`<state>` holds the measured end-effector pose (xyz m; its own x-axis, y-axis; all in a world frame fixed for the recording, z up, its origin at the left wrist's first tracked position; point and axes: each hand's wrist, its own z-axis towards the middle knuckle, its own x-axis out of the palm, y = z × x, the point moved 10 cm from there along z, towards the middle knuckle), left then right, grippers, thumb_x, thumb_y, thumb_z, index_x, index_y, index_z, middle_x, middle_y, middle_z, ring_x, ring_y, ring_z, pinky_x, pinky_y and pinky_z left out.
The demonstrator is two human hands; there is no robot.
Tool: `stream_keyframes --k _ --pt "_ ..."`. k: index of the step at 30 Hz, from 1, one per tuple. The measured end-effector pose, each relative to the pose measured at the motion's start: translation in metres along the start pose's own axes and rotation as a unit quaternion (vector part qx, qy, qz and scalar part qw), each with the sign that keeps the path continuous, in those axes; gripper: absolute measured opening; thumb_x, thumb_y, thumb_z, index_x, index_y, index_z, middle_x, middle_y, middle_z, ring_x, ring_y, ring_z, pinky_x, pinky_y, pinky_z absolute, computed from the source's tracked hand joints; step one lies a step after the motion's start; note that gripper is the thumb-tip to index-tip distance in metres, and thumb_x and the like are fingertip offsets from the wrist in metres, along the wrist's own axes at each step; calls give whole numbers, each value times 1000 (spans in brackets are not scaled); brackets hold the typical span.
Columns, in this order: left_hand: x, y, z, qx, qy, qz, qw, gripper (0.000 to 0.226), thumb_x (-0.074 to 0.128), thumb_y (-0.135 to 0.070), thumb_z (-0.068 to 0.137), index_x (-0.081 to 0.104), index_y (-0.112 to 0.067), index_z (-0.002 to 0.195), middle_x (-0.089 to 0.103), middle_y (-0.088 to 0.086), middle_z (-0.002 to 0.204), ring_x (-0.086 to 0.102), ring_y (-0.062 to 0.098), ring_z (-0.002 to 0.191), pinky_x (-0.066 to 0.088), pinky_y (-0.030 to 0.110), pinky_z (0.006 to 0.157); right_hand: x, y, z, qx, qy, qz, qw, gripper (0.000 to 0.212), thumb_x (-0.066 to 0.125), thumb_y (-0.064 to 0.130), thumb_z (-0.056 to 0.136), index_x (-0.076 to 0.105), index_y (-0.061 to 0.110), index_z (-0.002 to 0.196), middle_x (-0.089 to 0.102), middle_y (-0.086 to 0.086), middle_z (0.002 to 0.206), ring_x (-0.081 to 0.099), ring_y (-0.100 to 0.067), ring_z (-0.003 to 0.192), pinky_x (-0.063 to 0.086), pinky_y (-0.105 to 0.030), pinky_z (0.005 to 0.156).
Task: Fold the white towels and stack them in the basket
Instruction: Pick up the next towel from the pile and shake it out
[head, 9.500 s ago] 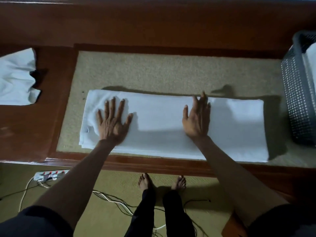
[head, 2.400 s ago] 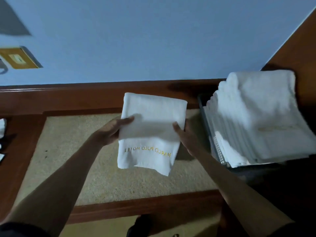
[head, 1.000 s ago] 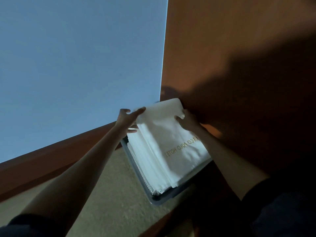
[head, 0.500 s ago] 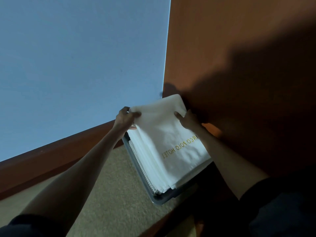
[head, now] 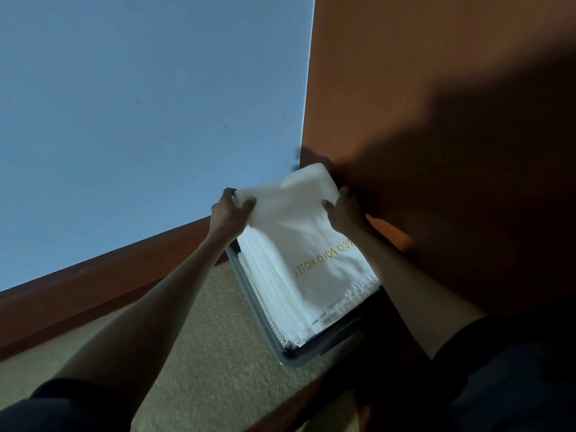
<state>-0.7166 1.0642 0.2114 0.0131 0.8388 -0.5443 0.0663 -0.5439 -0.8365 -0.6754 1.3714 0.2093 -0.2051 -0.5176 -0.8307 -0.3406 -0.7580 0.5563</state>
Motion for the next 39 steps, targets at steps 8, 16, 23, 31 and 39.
stream_keyframes --k 8,16,23,31,39 --pt "-47 -45 -61 97 -28 120 988 51 59 -46 101 48 -15 140 63 11 128 65 21 101 47 36 88 -11 53 -56 -115 -7 18 993 44 59 27 99 44 6 136 47 -18 136 53 -37 121 42 -40 96" --pt "-126 -24 -191 132 34 144 980 6 64 -22 101 69 -20 103 72 -1 96 64 -3 76 53 23 71 38 154 -173 -209 113 129 963 14 63 22 95 61 17 108 68 -1 116 62 -24 109 50 -37 94" --pt "-235 37 -280 76 -42 161 983 25 62 -27 102 65 -12 122 69 0 108 67 13 89 54 27 74 88 256 -292 -309 248 118 911 4 65 19 95 63 22 95 68 2 97 68 -19 90 50 -28 77" --pt "-382 124 -376 -17 -158 158 975 23 63 -31 101 66 -17 119 72 -2 107 69 13 92 59 35 79 144 383 -421 -416 359 36 835 15 66 24 99 67 12 108 73 -3 101 70 -17 89 53 -30 81" --pt "-529 234 -480 -101 -213 196 952 23 64 -35 98 69 -20 114 75 0 108 69 19 95 58 39 84 228 512 -563 -492 388 -9 779 21 64 23 100 66 15 120 63 3 110 60 -15 102 45 -22 74"
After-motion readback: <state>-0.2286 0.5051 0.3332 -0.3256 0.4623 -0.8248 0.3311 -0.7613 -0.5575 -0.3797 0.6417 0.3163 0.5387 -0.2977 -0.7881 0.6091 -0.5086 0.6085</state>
